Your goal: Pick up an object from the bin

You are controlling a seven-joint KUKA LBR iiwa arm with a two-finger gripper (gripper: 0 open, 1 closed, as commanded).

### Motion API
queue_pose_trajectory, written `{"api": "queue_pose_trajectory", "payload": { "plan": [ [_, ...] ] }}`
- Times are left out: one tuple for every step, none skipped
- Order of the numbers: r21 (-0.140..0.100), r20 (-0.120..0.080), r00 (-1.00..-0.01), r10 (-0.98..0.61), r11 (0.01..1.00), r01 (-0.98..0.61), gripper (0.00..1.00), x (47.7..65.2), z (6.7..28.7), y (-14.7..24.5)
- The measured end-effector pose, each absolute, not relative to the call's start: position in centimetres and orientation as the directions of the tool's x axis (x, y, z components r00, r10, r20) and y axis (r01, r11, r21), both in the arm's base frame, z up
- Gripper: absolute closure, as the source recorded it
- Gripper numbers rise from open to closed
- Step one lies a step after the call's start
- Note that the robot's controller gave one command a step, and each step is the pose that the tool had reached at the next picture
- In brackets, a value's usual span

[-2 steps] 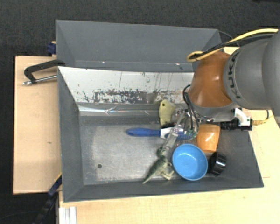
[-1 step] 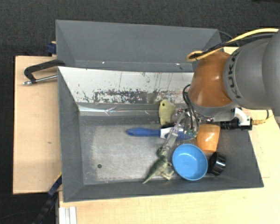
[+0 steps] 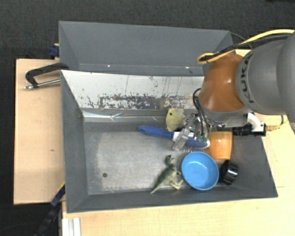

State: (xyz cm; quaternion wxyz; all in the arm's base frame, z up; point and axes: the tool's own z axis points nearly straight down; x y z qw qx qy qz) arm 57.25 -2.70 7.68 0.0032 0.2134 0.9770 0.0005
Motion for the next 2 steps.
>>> {"api": "queue_pose_trajectory", "payload": {
  "plan": [
    [0.004,-0.008,-0.910,0.415,0.910,0.415,1.00,57.4,12.2,-2.6],
    [0.006,-0.012,-0.911,0.413,0.911,0.413,1.00,57.7,20.3,-2.6]
  ]
}}
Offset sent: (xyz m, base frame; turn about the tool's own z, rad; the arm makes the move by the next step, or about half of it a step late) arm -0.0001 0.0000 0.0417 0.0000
